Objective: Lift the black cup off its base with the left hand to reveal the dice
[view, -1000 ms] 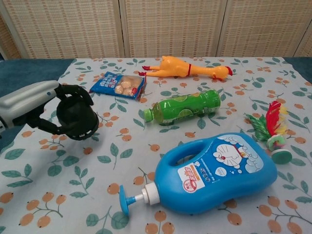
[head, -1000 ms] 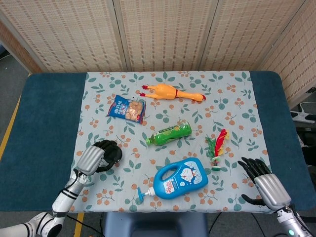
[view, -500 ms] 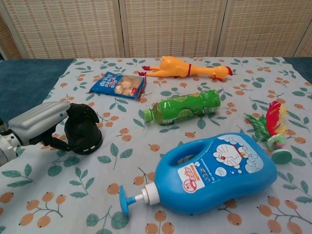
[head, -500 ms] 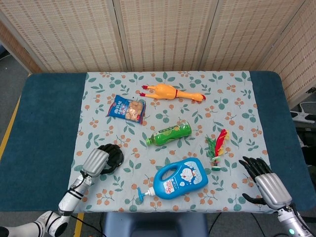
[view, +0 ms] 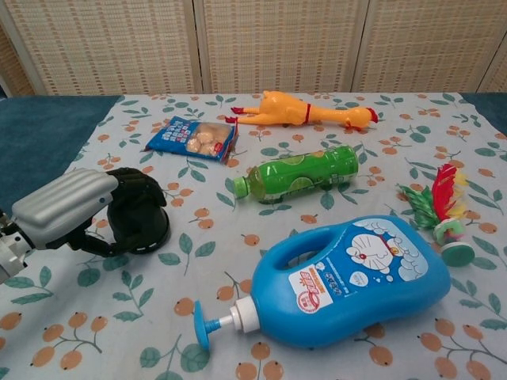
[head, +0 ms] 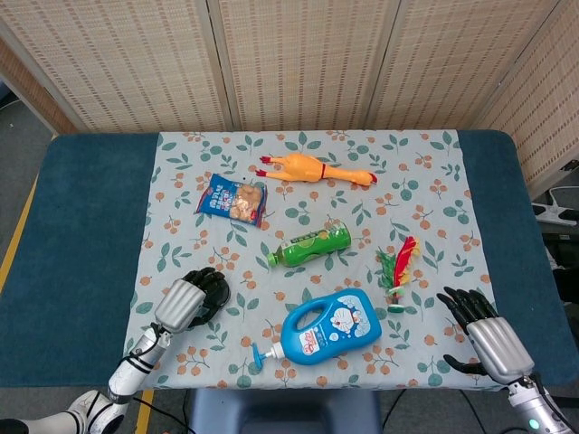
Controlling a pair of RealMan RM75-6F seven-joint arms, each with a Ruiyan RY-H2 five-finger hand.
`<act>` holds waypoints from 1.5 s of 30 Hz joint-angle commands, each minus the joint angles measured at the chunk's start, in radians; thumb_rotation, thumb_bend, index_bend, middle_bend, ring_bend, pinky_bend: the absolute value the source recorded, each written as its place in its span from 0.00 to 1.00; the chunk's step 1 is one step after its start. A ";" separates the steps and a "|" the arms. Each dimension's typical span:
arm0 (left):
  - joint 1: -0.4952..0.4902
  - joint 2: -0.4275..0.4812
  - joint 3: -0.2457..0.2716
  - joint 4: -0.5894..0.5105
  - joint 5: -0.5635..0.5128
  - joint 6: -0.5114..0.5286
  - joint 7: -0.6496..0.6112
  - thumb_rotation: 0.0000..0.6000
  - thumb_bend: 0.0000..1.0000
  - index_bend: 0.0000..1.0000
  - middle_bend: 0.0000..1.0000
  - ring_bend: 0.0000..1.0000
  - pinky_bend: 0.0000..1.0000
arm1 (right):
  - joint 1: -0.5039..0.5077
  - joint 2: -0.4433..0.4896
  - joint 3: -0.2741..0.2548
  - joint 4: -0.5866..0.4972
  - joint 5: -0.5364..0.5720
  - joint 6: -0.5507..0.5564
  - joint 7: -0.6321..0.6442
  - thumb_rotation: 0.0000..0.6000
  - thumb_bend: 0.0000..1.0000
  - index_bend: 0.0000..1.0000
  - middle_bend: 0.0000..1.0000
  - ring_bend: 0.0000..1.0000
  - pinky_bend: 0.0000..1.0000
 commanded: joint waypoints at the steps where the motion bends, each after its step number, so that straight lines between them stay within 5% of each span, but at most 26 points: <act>1: -0.002 0.007 -0.001 -0.008 -0.003 -0.008 -0.012 1.00 0.46 0.22 0.15 0.03 0.18 | 0.000 0.000 0.002 0.000 0.002 0.000 0.000 0.91 0.11 0.00 0.00 0.00 0.00; 5: -0.004 0.023 0.002 -0.034 0.001 -0.010 -0.023 1.00 0.43 0.06 0.02 0.00 0.14 | 0.001 -0.001 0.001 0.001 0.003 -0.003 -0.002 0.92 0.11 0.00 0.00 0.00 0.00; 9: -0.006 0.044 0.001 -0.076 -0.007 -0.024 -0.020 1.00 0.43 0.01 0.00 0.00 0.16 | 0.001 -0.001 0.001 0.000 0.004 -0.003 -0.002 0.92 0.11 0.00 0.00 0.00 0.00; 16: -0.006 0.063 -0.009 -0.110 -0.017 -0.027 -0.003 1.00 0.43 0.13 0.09 0.14 0.33 | 0.001 0.000 0.000 -0.001 0.001 -0.002 -0.001 0.92 0.11 0.00 0.00 0.00 0.00; 21: -0.014 0.061 -0.015 -0.110 -0.023 -0.044 -0.001 1.00 0.43 0.19 0.12 0.16 0.36 | 0.003 -0.001 -0.002 -0.001 0.000 -0.008 -0.004 0.92 0.11 0.00 0.00 0.00 0.00; 26: -0.014 0.057 -0.019 -0.105 -0.014 -0.024 0.007 1.00 0.43 0.30 0.25 0.24 0.40 | 0.002 -0.001 0.000 -0.001 0.003 -0.006 -0.004 0.91 0.11 0.00 0.00 0.00 0.00; 45: 0.017 0.122 -0.054 -0.153 0.019 0.122 0.096 1.00 0.43 0.33 0.27 0.27 0.42 | -0.003 0.009 -0.004 -0.002 -0.007 0.007 0.009 0.91 0.11 0.00 0.00 0.00 0.00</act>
